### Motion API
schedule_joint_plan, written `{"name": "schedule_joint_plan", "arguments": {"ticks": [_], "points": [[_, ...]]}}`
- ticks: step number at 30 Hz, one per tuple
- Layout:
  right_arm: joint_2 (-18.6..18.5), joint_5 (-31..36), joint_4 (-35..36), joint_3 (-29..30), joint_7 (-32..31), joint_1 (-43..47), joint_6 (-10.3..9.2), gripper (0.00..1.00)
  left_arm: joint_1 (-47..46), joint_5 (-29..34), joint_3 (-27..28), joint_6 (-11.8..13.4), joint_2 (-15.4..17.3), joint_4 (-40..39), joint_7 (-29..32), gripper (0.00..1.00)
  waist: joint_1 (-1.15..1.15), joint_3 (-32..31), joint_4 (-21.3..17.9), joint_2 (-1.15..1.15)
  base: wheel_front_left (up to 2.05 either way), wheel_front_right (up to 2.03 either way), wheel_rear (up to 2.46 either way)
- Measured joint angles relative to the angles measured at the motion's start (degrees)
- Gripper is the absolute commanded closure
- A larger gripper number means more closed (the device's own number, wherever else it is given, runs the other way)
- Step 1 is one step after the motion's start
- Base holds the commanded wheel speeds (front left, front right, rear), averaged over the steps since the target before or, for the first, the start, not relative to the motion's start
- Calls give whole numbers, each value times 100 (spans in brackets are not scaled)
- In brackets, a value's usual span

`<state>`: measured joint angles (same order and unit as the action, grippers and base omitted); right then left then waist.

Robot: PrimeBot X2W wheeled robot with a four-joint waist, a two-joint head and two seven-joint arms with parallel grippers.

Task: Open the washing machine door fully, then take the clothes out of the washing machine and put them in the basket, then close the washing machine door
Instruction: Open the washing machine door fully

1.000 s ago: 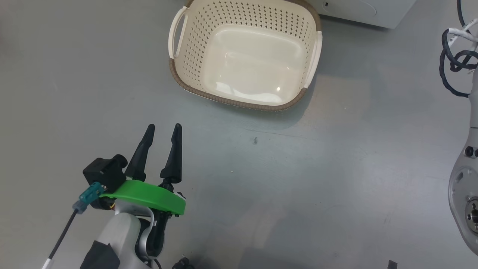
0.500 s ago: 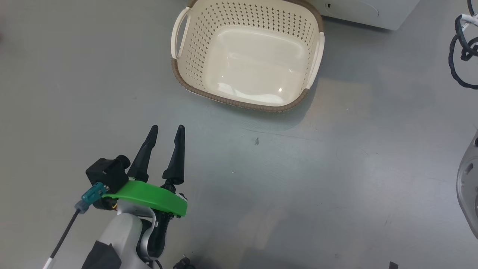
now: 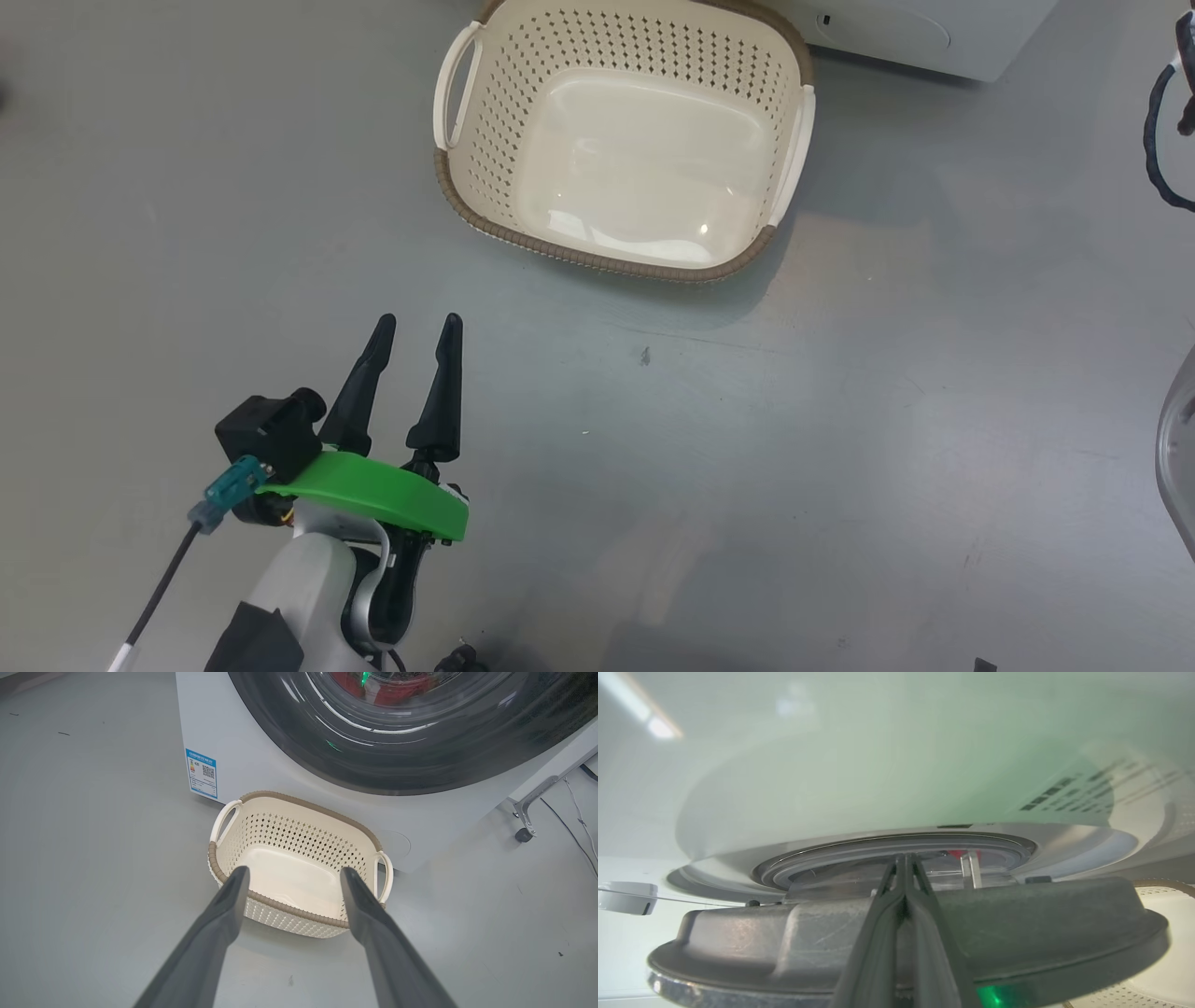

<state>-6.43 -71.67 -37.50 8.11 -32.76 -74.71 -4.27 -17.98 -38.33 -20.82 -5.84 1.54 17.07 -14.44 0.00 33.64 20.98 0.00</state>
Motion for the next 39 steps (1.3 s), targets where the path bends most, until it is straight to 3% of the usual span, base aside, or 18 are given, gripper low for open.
{"name": "schedule_joint_plan", "arguments": {"ticks": [18, 39], "points": [[22, -40, -272, -40, -182, -16, -38, 100, -2, -8, 1, 0, -2, 11, 0, 0, 0, -100, -4, 0, 0, 0, 0], [105, -182, -757, -145, -530, 683, 246, 100, 29, 113, 18, 2, -1, 112, 0, 0, 0, -647, -132, 0, 0, 0, 0]]}}
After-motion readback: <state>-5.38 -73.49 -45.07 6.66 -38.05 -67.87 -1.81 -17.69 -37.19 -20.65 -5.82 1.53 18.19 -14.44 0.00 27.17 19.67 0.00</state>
